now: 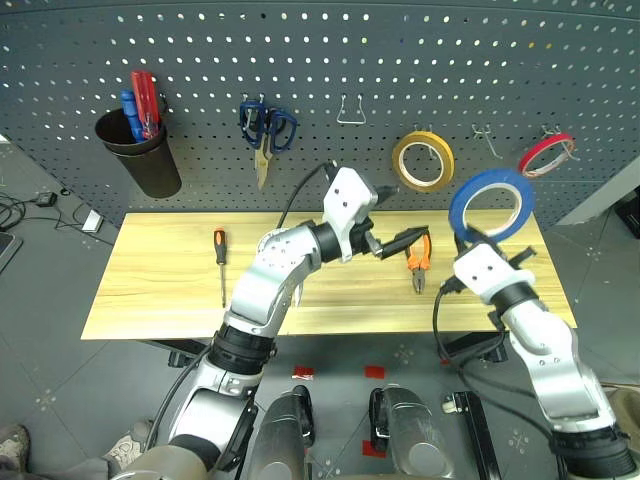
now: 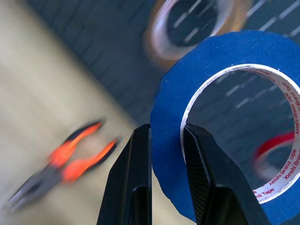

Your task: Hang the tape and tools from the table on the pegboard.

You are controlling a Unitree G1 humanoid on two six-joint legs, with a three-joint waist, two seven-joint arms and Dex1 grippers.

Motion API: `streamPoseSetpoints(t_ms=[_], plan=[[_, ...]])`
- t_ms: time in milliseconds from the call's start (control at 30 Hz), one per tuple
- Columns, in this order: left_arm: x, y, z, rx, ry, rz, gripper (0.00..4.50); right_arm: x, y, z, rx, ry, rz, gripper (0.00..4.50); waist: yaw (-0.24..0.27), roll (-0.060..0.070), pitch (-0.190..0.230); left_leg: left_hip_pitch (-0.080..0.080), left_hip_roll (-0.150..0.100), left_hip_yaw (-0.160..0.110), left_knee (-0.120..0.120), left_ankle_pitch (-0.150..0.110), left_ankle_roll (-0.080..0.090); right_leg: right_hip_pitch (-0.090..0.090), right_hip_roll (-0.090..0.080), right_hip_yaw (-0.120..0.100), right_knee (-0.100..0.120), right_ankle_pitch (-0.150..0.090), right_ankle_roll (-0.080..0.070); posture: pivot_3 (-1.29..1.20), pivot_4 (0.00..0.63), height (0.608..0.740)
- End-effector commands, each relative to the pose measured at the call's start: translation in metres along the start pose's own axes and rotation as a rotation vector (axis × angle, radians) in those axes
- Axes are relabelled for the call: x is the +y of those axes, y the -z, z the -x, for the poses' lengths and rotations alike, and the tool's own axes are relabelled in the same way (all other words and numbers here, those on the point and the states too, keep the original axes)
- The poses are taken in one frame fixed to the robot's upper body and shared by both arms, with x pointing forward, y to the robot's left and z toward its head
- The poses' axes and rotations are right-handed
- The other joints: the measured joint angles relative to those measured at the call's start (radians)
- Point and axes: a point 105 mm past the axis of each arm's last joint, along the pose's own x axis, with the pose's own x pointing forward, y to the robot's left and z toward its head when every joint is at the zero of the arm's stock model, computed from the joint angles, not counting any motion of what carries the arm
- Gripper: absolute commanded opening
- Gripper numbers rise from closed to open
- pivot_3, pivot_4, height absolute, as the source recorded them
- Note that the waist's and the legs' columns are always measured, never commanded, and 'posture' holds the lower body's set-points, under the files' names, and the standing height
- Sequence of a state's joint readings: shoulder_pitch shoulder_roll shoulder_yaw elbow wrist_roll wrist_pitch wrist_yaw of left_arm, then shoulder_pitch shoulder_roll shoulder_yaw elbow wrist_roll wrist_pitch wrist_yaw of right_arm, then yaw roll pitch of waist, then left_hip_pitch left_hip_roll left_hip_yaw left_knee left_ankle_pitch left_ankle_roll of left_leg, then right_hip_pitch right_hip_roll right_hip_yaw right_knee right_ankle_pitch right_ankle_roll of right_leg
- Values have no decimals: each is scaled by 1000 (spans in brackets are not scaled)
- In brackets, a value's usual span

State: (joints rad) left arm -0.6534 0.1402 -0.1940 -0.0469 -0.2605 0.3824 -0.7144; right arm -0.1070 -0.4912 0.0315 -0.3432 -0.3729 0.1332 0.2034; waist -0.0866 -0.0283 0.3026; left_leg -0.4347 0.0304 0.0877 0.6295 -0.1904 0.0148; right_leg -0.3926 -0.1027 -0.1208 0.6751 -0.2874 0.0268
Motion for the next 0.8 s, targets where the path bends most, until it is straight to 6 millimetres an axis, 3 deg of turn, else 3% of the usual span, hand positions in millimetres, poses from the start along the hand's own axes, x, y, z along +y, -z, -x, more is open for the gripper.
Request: streamPoseSetpoints(t_ms=[33, 233, 367, 467, 700, 800], plan=[[2, -19, -4, -76, 6, 49, 4273, -26, 3, -15, -31, 63, -2, 662, -2, 0, 0, 0, 0, 0, 0, 0, 0, 0, 0, 0, 0, 0, 0, -319, 263, 740], [2, -15, -6, -57, 18, 26, 4273, -46, 16, -45, -33, 86, -35, 662, -6, 0, 0, 1, 0, 0, 0, 3, -4, 0, 0, -1, 2, 1, -3, -314, 247, 740], [-1, -9, -3, -24, 27, -11, 4273, -53, 24, -68, -33, 64, -181, 662, -14, 0, 0, 1, -1, 2, 0, 3, -4, 0, 0, -1, 1, 3, -5, -305, 239, 740], [-2, -3, 1, -5, 22, -19, 4273, -52, 21, -74, -65, 34, -280, 662, -20, 0, 0, 1, 0, 1, 0, 3, -4, 0, 0, -1, 2, 3, -5, -292, 233, 740], [4, 17, 16, 73, 2, -29, 4273, -42, 25, -69, -49, 23, -318, 2843, -20, 1, -1, 1, -1, 1, 1, 3, -4, 1, -1, -1, 3, 3, -5, -286, 233, 740], [1, 41, 35, 183, 42, -112, 4273, -32, 33, -56, 2, 32, -397, 3871, -20, 1, -1, 2, 0, 1, 1, 3, -4, 2, -1, -1, 3, 3, -5, -289, 235, 740]])
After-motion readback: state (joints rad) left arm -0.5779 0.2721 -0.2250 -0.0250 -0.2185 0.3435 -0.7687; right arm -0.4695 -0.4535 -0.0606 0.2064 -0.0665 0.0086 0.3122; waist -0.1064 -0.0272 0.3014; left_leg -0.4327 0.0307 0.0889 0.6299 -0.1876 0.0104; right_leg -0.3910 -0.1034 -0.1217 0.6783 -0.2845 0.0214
